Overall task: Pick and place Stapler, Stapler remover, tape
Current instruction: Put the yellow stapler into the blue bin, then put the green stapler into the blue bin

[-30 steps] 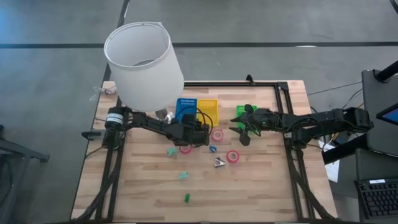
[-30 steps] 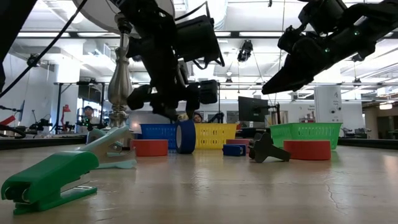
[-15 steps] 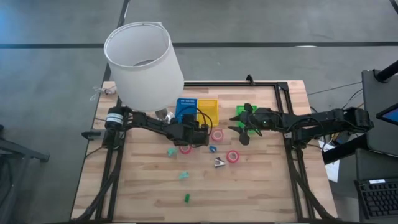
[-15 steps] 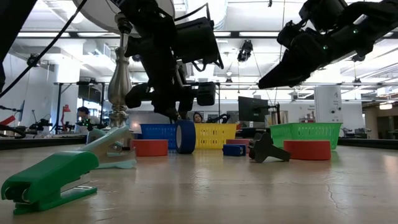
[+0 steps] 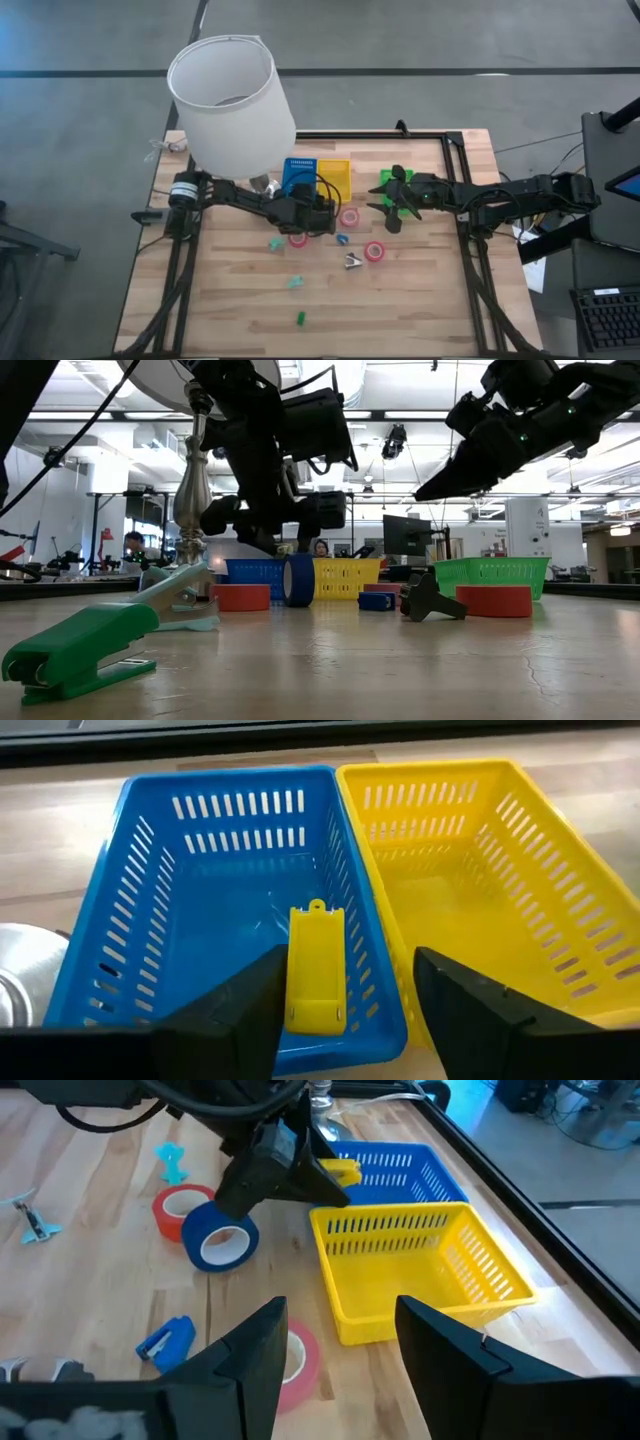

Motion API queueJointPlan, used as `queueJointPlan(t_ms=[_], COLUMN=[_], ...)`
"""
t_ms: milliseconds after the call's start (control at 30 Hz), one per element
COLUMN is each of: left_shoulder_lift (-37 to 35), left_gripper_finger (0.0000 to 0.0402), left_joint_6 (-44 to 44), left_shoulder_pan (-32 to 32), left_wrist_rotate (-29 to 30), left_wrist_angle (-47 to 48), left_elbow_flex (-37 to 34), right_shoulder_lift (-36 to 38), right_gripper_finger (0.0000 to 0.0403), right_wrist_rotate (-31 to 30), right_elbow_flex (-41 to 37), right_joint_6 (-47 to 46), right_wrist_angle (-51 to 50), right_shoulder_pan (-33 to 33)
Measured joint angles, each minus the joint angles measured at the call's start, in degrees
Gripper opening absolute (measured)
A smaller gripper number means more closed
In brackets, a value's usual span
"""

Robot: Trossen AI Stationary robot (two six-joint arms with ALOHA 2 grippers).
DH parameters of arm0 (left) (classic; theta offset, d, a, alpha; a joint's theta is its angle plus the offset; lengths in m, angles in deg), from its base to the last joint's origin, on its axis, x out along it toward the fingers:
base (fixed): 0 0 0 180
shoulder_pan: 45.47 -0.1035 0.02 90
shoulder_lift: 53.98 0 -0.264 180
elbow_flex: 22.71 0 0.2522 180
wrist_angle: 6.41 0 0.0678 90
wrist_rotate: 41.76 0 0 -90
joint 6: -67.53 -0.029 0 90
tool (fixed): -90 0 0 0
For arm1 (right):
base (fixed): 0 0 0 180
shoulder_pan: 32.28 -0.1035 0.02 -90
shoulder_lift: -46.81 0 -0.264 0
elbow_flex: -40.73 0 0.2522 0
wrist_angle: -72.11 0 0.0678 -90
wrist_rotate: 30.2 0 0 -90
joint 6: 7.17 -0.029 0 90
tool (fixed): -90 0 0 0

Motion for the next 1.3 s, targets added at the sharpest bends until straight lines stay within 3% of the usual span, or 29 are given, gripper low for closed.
queueJointPlan(t_ms=[233,400,700,833,1033,1300], left_shoulder_lift=[-0.02,-0.2,-0.22,-0.24,-0.33,-0.45], left_gripper_finger=[0.0179,0.0157,0.0144,0.0139,0.0137,0.0129], left_joint_6=[-0.51,-3.48,-13.72,-18.05,-16.54,-20.29], left_shoulder_pan=[0.0,0.11,0.22,0.22,0.22,1.5], left_wrist_rotate=[1.37,2.36,0.08,0.02,0.02,-2.12], left_wrist_angle=[0.13,0.08,0.19,0.54,0.63,0.57], left_elbow_flex=[0.2,0.76,0.85,0.85,1.14,3.62], right_shoulder_lift=[-0.27,-4.59,-14.33,-18.09,-23.44,-21.71], right_gripper_finger=[0.0185,0.0181,0.0163,0.0156,0.0141,0.0121], right_wrist_rotate=[1.46,2.89,2.45,2.45,2.45,2.31], right_elbow_flex=[0.02,0.02,5.47,11.85,19.39,20.65], right_joint_6=[-0.48,-0.36,10.14,13.14,11.0,14.17], right_wrist_angle=[6.73,12.57,16.01,13.17,-2.28,-7.05], right_shoulder_pan=[0.0,0.02,1.66,4.21,6.36,6.25])
